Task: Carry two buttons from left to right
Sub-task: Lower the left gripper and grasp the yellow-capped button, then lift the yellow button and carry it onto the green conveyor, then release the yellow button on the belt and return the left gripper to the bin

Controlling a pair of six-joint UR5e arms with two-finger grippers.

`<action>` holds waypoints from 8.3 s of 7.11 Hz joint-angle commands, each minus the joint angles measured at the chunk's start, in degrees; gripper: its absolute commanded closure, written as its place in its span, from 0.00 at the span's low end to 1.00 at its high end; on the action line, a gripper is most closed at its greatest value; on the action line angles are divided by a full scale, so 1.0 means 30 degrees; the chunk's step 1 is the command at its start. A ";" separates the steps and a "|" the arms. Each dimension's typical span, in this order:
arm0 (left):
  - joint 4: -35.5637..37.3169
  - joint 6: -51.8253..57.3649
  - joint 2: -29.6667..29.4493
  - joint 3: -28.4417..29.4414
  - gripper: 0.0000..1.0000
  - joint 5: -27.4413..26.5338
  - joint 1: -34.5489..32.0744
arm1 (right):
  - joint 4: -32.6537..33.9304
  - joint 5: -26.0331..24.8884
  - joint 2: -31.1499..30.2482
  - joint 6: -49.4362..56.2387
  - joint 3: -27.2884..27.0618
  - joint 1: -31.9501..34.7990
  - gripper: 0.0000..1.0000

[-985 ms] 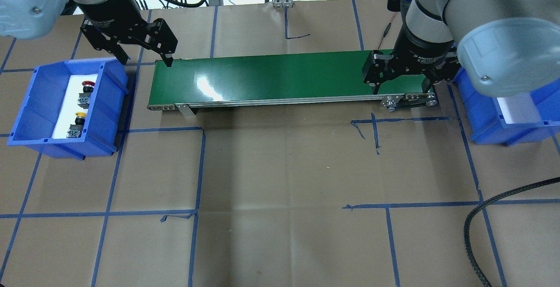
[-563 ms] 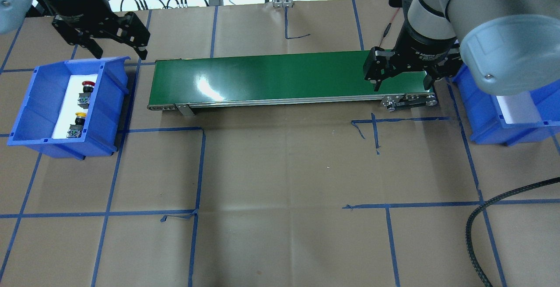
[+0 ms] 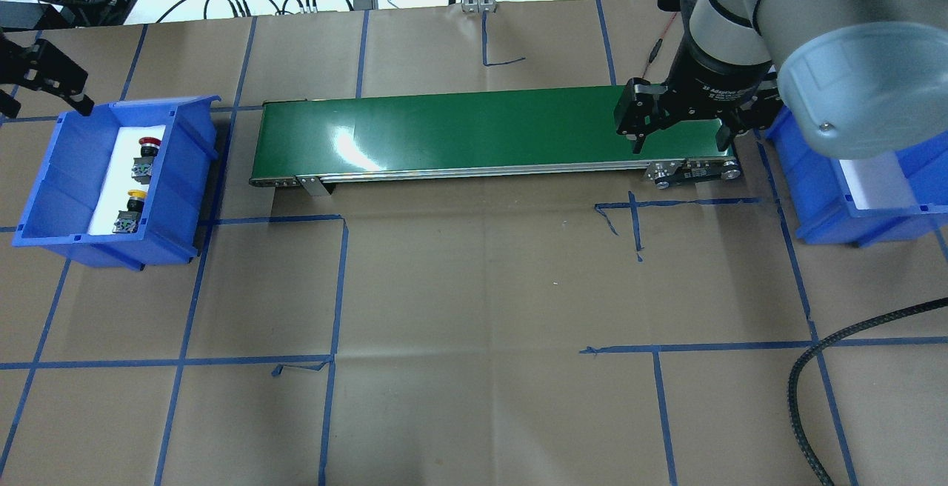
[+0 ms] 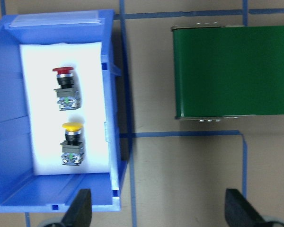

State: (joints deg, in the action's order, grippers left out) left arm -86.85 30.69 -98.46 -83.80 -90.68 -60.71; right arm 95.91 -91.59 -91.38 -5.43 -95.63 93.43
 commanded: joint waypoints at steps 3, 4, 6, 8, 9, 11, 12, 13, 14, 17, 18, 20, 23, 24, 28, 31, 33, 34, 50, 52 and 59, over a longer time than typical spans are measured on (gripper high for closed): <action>0.0733 0.2661 0.0099 -0.1713 0.01 -0.0006 0.2044 | -0.0007 0.0001 0.0051 0.0021 0.0002 0.0000 0.00; 0.1346 0.2661 -0.0195 -0.2091 0.01 -0.0006 0.2073 | -0.0007 0.0001 0.0051 -0.0007 0.0002 0.0000 0.00; 0.4938 0.2690 -0.0576 -0.4222 0.01 0.0023 0.2074 | -0.0007 0.0001 0.0051 0.0022 0.0002 0.0000 0.00; 0.6882 0.2661 -0.1044 -0.5373 0.01 0.0110 0.2045 | -0.0007 0.0001 0.0051 0.0022 0.0031 0.0000 0.00; 0.7557 0.2661 -0.1627 -0.5521 0.01 0.0198 0.2015 | -0.0007 -0.0028 0.0022 -0.0007 0.0031 0.0000 0.00; 0.8437 0.2632 -0.2654 -0.5493 0.01 0.0228 0.1957 | 0.0022 -0.0028 0.0051 0.0021 0.0234 -0.0058 0.00; 0.8616 0.2602 -0.3036 -0.5464 0.01 0.0257 0.1899 | 0.0022 -0.0028 0.0051 0.0022 0.0439 -0.0059 0.00; 0.9082 0.2544 -0.3330 -0.5464 0.01 0.0257 0.1724 | -0.0007 -0.0057 0.0051 0.0022 0.0499 -0.0059 0.00; 0.9290 0.2543 -0.3768 -0.5464 0.01 0.0257 0.1577 | -0.0007 -0.0028 0.0051 0.0022 0.0471 -0.0059 0.00; 1.0281 0.2543 -0.4531 -0.6251 0.01 0.0228 0.1546 | -0.0007 -0.0028 0.0051 0.0022 0.0470 -0.0059 0.00; 1.1042 0.2572 -0.4795 -0.6690 0.01 0.0170 0.1546 | -0.0007 -0.0028 0.0051 -0.0007 0.0441 -0.0059 0.00; 1.1870 0.2544 -0.5119 -0.7163 0.01 0.0023 0.1546 | -0.0007 -0.0028 0.0051 -0.0008 0.0441 -0.0059 0.00; 1.1812 0.2282 -0.5003 -0.7134 0.40 0.0139 0.1575 | -0.0007 -0.0028 0.0051 -0.0008 0.0412 -0.0059 0.00; 1.1811 0.2222 -0.5002 -0.7134 0.57 0.0198 0.1605 | -0.0007 -0.0028 0.0051 -0.0008 0.0412 -0.0059 0.00; 1.1083 0.1783 -0.4624 -0.6696 1.00 0.0199 0.1693 | -0.0036 -0.0028 0.0051 0.0022 0.0412 -0.0059 0.00; 0.5631 0.1489 -0.1967 -0.4220 1.00 -0.0005 0.1635 | -0.0095 -0.0028 0.0022 -0.0007 0.0412 -0.0030 0.00; 0.1308 0.1082 -0.1806 -0.0937 1.00 -0.0036 0.1634 | -0.0153 -0.0028 0.0051 -0.0007 0.0412 -0.0029 0.00; 0.1236 0.0499 -0.2186 -0.0256 1.00 0.0109 0.1576 | -0.0125 -0.0028 0.0051 -0.0008 0.0383 -0.0058 0.00; 0.6476 -1.0698 -0.7698 0.0044 1.00 0.0228 -0.8825 | -0.0094 0.0031 0.0139 -0.0008 0.0148 -0.0088 0.00; 0.6509 -1.0670 -0.7756 0.0014 0.95 0.0228 -0.8825 | -0.0124 0.0002 0.0169 -0.0008 0.0148 -0.0088 0.00; 0.3825 -1.0641 -0.3989 0.0718 0.00 0.0052 -0.8300 | -0.0271 -0.0027 0.0198 0.0050 0.0177 -0.0059 0.00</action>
State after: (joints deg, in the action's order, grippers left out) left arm -71.62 -1.43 -114.70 -81.80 -90.62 -86.24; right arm 95.15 -91.50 -90.87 -5.41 -95.12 93.24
